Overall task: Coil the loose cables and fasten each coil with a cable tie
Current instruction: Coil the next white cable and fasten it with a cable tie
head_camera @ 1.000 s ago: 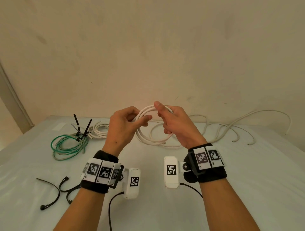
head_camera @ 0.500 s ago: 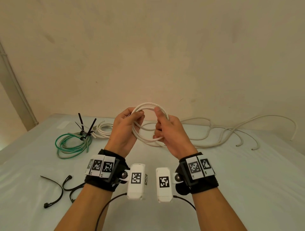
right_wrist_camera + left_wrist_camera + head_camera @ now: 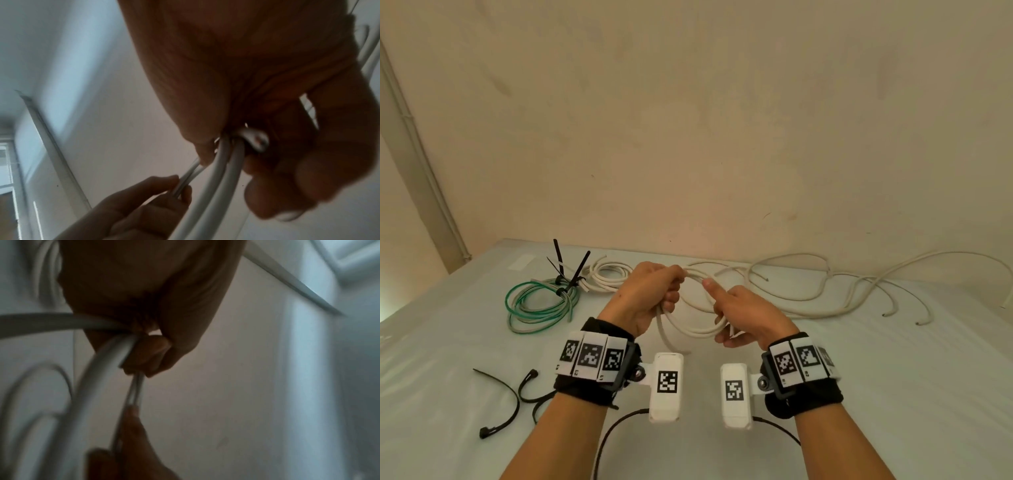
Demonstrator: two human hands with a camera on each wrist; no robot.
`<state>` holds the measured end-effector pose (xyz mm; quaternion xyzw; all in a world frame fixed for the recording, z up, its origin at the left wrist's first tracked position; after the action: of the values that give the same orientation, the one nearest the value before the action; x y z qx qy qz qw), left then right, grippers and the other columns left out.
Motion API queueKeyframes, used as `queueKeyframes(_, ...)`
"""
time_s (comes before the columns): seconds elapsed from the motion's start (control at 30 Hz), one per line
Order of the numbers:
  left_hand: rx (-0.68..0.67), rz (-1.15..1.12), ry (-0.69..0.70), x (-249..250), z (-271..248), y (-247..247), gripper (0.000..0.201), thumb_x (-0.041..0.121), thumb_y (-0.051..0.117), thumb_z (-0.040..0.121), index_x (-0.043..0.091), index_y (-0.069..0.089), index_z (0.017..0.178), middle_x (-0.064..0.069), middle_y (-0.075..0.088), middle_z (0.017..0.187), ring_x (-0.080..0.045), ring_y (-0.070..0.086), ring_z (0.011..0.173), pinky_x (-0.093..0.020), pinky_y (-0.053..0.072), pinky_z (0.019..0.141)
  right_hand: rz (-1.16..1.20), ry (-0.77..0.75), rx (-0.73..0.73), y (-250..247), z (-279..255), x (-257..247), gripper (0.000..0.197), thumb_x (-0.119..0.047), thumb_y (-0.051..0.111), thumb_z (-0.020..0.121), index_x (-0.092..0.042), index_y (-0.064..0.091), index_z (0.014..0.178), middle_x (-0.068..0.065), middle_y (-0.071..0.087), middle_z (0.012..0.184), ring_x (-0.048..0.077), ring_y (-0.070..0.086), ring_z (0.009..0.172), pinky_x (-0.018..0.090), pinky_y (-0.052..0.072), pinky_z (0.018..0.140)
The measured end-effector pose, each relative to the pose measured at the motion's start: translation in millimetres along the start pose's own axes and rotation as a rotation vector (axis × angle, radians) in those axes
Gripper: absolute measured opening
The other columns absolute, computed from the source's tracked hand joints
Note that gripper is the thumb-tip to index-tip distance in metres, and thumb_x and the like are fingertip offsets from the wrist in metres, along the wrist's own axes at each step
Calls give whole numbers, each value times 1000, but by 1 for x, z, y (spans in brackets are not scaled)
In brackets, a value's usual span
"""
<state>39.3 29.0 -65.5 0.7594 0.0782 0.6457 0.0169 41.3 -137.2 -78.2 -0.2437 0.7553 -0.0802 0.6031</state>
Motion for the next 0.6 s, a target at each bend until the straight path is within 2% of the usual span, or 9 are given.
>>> queueKeyframes(0.1, -4, 67, 21, 2, 2, -3, 6, 7, 60, 99, 2, 61, 95, 6, 42, 55, -8, 35, 44, -20, 30, 40, -35, 48, -80, -2, -2, 3, 46, -57, 51, 103, -11, 55, 102, 7, 64, 90, 13, 70, 58, 30, 63, 63)
queueKeyframes(0.23, 58, -20, 136, 17, -1, 3, 14, -3, 61, 93, 5, 59, 81, 7, 39, 51, -7, 31, 40, -18, 27, 38, 64, 136, -191, 4, -8, -4, 44, -52, 47, 107, -8, 47, 112, 18, 78, 84, 30, 78, 72, 37, 64, 70)
queueKeyframes(0.33, 127, -157, 177, 24, -3, 4, 19, -5, 55, 95, 5, 56, 79, 5, 36, 53, -8, 30, 41, -19, 27, 39, 232, 173, -262, 9, -10, -15, 41, -46, 46, 109, -8, 42, 123, 33, 74, 101, 44, 77, 90, 49, 65, 78)
queueKeyframes(0.4, 153, -343, 132, 19, -4, 6, 22, -6, 52, 94, 7, 52, 77, 5, 33, 55, -8, 27, 41, -20, 24, 37, 365, 97, -210, 4, -7, -27, 26, -35, 49, 110, -9, 47, 114, 33, 72, 110, 43, 76, 95, 54, 63, 85)
queueKeyframes(0.43, 147, -447, 87, 13, -6, 9, 23, -6, 51, 94, 9, 49, 77, 5, 31, 56, -8, 25, 41, -20, 23, 36, 410, 53, -157, -1, -4, -32, 21, -29, 50, 110, -9, 50, 113, 29, 73, 109, 39, 75, 93, 55, 61, 90)
queueKeyframes(0.5, 109, -585, -18, -1, -15, 20, 25, -4, 49, 95, 13, 46, 77, 5, 25, 55, -8, 24, 40, -20, 23, 35, 495, 4, -46, -9, -3, -37, 16, -19, 51, 109, -5, 54, 117, 16, 68, 90, 27, 71, 79, 54, 60, 93)
queueKeyframes(0.53, 89, -608, -60, -9, -21, 24, 25, -3, 47, 96, 13, 44, 77, 5, 24, 55, -9, 24, 41, -20, 25, 36, 540, -4, -10, -10, -3, -39, 12, -14, 51, 108, -4, 55, 114, 10, 59, 79, 21, 63, 67, 51, 62, 88)
queueKeyframes(0.6, 51, -599, -108, -20, -33, 28, 23, -1, 45, 100, 12, 45, 80, 3, 26, 54, -11, 29, 44, -22, 34, 43, 584, -19, 33, -11, -7, -40, 7, -8, 52, 107, -6, 55, 100, 3, 42, 65, 11, 42, 50, 38, 63, 66)
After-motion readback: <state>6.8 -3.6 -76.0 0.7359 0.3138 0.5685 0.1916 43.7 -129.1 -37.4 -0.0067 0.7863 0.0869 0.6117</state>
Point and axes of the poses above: each hand's wrist, its own z-axis towards the middle knuckle, its own y-axis out of the palm, x = y × z, the point moved 8 cm from there along z, towards the middle knuckle
